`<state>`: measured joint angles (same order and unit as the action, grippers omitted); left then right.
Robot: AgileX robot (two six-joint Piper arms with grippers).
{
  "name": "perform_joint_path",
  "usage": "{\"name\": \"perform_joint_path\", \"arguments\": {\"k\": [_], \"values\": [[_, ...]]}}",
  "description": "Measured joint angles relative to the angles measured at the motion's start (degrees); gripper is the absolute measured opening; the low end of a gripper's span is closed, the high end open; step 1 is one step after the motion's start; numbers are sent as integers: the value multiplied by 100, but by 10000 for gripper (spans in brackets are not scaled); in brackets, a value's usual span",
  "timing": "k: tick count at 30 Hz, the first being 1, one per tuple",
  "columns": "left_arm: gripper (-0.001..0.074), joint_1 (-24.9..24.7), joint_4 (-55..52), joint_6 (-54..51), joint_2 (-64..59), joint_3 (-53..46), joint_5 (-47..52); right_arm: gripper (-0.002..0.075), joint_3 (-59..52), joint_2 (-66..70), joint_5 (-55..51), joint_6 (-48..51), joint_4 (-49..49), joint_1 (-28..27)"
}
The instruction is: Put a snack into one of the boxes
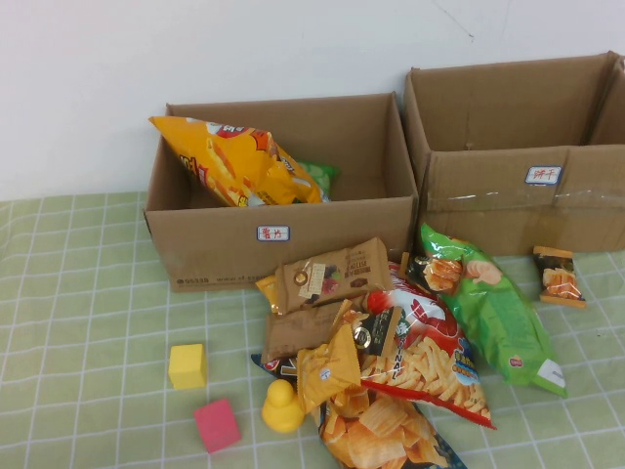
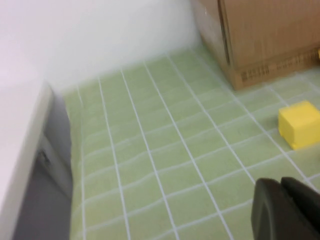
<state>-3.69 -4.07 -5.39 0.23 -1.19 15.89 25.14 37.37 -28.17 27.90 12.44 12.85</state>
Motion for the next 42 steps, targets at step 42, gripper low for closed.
{"name": "perform_joint_path", "arguments": {"k": [42], "values": [[-2, 0, 407, 1040, 48, 33, 333, -1, 0, -9, 0, 0, 114, 0]]}}
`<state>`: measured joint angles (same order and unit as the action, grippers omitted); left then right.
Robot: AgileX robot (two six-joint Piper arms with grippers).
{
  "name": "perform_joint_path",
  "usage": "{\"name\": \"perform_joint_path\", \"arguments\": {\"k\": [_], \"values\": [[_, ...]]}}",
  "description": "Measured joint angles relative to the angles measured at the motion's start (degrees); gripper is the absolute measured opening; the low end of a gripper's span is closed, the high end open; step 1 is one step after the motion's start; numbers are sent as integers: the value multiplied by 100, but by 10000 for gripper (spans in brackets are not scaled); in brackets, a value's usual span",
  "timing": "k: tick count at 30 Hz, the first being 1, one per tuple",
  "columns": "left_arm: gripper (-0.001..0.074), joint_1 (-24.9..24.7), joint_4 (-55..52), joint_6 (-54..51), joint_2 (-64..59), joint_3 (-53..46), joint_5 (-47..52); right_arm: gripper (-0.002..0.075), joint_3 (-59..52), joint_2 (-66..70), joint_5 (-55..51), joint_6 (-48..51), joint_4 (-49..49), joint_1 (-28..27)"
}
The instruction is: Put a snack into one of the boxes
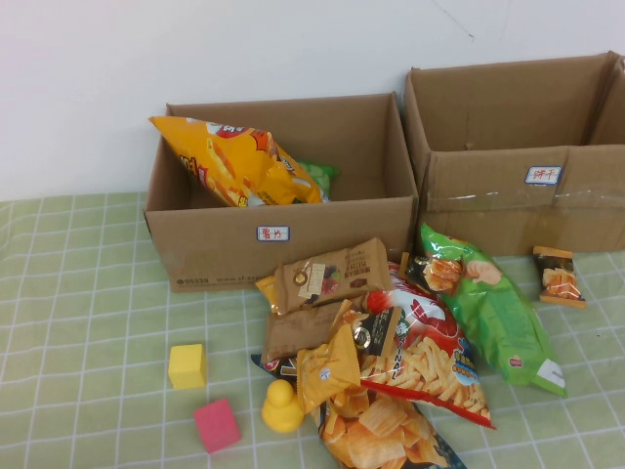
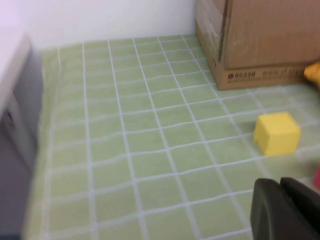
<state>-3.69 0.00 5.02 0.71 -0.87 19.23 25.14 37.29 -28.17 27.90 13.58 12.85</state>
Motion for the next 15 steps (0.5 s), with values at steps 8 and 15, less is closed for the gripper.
{"name": "perform_joint_path", "arguments": {"k": [8, 15], "values": [[-2, 0, 0, -1615, 0, 0, 0, -1, 0, 0, 0, 0, 0, 0], [-2, 0, 0, -1660, 0, 0, 0, -1, 0, 0, 0, 0, 0, 0]]}}
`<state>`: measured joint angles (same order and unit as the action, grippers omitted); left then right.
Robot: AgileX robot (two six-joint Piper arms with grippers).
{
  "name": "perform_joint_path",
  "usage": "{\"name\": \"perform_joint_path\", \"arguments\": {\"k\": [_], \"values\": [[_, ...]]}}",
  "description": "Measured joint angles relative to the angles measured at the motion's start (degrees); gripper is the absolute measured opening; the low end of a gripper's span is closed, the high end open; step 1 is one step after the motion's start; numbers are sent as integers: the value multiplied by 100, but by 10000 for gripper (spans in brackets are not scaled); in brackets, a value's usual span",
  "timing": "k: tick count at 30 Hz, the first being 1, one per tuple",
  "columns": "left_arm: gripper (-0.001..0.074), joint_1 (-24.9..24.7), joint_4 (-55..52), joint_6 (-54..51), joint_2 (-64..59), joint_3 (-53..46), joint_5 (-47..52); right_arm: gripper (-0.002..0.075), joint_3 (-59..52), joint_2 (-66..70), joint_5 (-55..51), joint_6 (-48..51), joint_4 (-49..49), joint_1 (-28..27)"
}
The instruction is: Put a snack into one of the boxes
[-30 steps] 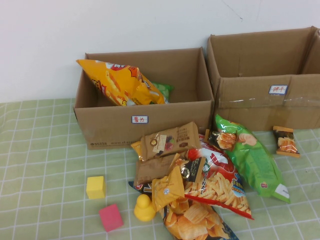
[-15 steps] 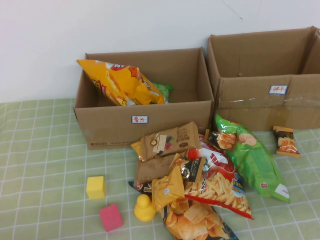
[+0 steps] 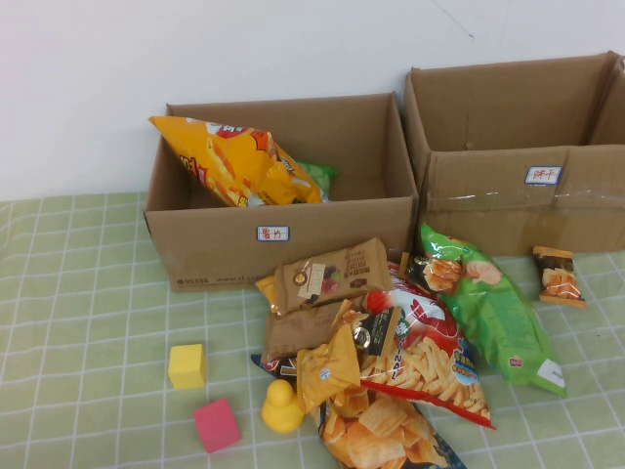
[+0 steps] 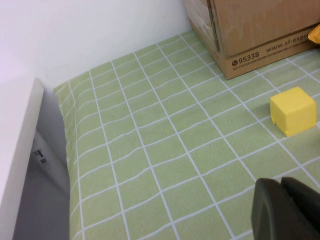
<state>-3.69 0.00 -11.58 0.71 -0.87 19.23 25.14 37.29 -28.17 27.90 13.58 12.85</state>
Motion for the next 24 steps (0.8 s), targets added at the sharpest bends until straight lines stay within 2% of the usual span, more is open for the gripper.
{"name": "perform_joint_path", "arguments": {"k": [7, 16, 24], "values": [[-2, 0, 0, 82, 9, 0, 0, -1, 0, 0, 0, 0, 25, 0], [-2, 0, 30, 980, 9, 0, 0, -1, 0, 0, 0, 0, 35, 0], [-2, 0, 41, 1104, 9, 0, 0, -1, 0, 0, 0, 0, 35, 0]]}}
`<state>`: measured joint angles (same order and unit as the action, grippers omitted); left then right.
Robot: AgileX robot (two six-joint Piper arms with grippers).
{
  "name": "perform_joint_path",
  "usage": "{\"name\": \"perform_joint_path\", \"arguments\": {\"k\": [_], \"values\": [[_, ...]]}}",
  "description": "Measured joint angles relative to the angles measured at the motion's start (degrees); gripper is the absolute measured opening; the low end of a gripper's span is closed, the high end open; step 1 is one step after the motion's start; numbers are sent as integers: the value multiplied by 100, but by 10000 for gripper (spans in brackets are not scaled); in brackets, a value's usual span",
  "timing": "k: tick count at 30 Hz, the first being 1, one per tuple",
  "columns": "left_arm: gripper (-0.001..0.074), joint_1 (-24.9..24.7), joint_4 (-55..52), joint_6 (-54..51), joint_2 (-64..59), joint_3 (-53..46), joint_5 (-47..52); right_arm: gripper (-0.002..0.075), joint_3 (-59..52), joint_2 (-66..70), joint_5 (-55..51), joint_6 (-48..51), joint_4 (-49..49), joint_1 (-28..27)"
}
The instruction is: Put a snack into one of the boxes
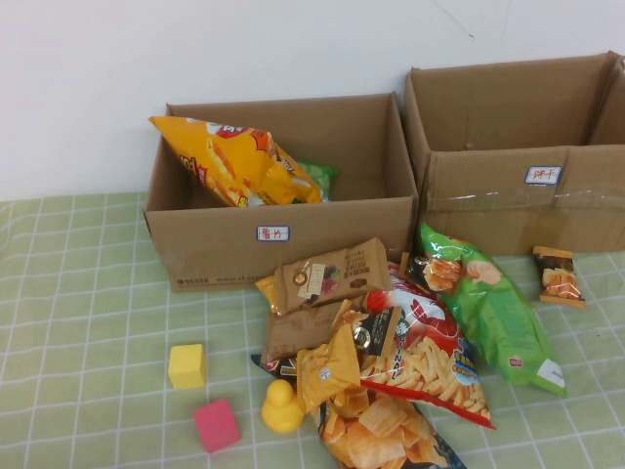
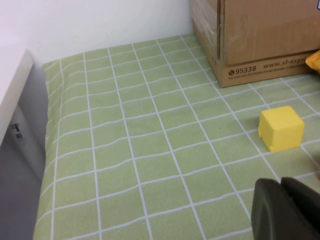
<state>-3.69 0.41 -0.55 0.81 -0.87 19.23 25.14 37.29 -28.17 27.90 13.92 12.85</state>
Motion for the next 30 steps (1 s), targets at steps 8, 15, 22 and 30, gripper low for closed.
{"name": "perform_joint_path", "arguments": {"k": [8, 15, 22, 30], "values": [[-2, 0, 0, 0, 0, 0, 0, -1, 0, -668, 0, 0, 28, -58], [-2, 0, 0, 14, 0, 0, 0, -2, -492, -2403, 60, 133, 74, -1041], [-2, 0, 0, 14, 0, 0, 0, -2, -1408, -3620, -1, 170, 176, -1673], [-2, 0, 0, 14, 0, 0, 0, -1, -1932, -3789, -207, 192, 130, -1709]]}}
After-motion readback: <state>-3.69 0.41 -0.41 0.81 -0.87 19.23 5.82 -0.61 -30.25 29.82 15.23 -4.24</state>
